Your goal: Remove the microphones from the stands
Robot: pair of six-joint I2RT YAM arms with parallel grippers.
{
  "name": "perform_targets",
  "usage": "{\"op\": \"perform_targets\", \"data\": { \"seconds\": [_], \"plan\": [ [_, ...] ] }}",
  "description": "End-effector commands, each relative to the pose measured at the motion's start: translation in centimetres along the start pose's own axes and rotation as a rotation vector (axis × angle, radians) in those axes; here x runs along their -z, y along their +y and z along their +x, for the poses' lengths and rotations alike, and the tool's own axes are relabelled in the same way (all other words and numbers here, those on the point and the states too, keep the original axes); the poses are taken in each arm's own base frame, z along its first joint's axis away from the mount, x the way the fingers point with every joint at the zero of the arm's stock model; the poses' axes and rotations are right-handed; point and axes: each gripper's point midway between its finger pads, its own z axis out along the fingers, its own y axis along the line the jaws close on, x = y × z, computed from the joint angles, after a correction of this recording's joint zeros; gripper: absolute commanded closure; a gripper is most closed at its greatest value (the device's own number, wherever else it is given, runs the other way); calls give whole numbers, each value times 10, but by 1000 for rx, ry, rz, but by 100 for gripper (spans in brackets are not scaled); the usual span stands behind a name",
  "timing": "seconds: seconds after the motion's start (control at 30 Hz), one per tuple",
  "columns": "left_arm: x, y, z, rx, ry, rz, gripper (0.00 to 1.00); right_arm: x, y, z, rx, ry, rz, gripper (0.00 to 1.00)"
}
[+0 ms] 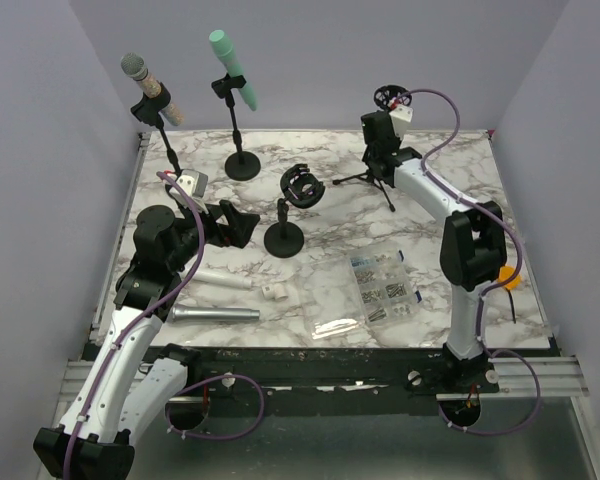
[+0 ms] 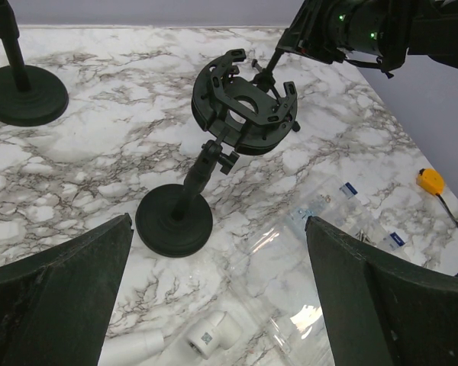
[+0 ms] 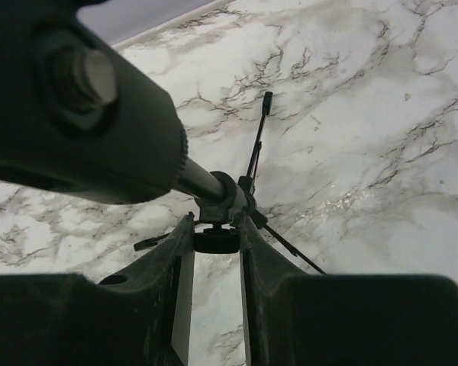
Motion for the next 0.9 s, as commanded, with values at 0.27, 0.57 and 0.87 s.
{"op": "perform_targets", "data": {
  "seconds": [0.27, 0.57, 0.87],
  "plan": [
    [1, 5, -1, -20, -25, -25, 5, 32, 30, -23, 76, 18, -210, 14],
    [1, 3, -2, -22, -26, -15, 5, 79, 17, -38, -159, 85, -559, 10],
    [1, 6, -2, -25, -26, -31, 5, 139, 23, -31, -224, 234, -889, 7]
  ]
}}
